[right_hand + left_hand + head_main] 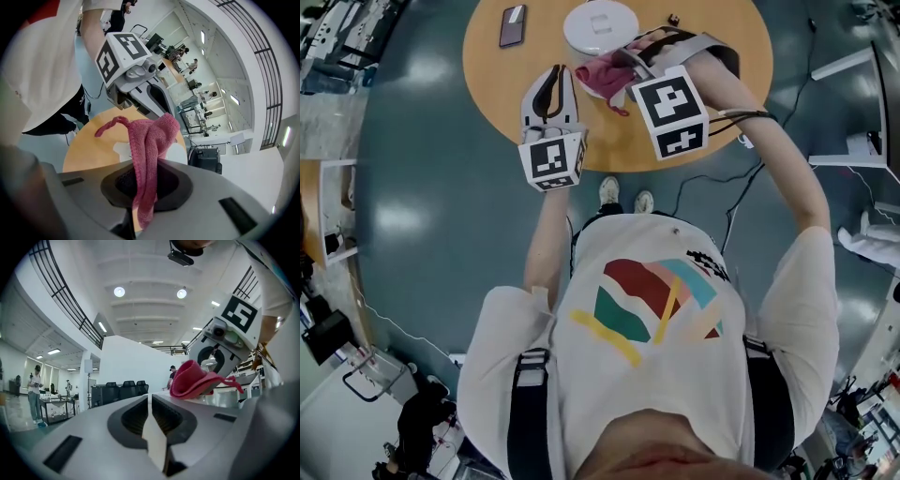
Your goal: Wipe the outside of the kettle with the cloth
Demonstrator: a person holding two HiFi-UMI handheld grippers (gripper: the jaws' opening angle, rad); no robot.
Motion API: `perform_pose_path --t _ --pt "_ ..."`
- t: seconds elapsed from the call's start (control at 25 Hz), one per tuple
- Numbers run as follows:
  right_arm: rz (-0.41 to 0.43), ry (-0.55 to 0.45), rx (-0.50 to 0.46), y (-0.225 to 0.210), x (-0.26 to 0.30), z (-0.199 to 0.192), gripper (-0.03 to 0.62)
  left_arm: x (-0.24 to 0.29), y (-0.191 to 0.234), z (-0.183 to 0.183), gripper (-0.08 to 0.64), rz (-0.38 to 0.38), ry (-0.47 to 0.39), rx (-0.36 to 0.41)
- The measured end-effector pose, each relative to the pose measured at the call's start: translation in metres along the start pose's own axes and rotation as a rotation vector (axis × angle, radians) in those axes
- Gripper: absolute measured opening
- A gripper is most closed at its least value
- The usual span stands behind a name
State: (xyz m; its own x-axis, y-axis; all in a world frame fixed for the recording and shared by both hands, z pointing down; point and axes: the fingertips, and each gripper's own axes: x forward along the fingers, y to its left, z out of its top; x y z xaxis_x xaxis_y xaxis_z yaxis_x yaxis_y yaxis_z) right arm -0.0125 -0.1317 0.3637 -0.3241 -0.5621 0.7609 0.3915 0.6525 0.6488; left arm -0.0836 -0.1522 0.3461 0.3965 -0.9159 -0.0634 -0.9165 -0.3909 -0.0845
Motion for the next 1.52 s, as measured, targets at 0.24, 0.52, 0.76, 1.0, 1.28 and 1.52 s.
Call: perform_pose_path --t 0.24,0.52,0.76,1.0,1.28,1.52 --pt "-0.023 -0.038 0.044 0.014 -0.011 0.010 0.038 -0.012 0.013 -0.005 0.067 0.037 0.024 -0.013" --pt "-0.021 -0.060 0.083 0.027 -0.009 0.012 0.038 -0.008 -0.002 -0.009 0.067 0.007 0.037 -0.018" --pt "0.065 -0.082 0.102 0.052 0.002 0.022 0.038 -0.006 0.001 -0.016 0.067 -0.010 0.047 -0.030" --pt "0.126 -0.120 0.173 0.081 0.031 0.015 0.038 0.006 0.001 -0.025 0.067 0.002 0.051 -0.041" --pt "0.185 -0.168 0.291 0.095 0.057 0.019 0.038 0.005 0.022 -0.041 0.067 0.009 0.086 -0.062" --pt "0.244 -0.262 0.504 0.104 0.075 0.018 0.038 0.011 0.022 -0.060 0.067 -0.005 0.124 -0.076"
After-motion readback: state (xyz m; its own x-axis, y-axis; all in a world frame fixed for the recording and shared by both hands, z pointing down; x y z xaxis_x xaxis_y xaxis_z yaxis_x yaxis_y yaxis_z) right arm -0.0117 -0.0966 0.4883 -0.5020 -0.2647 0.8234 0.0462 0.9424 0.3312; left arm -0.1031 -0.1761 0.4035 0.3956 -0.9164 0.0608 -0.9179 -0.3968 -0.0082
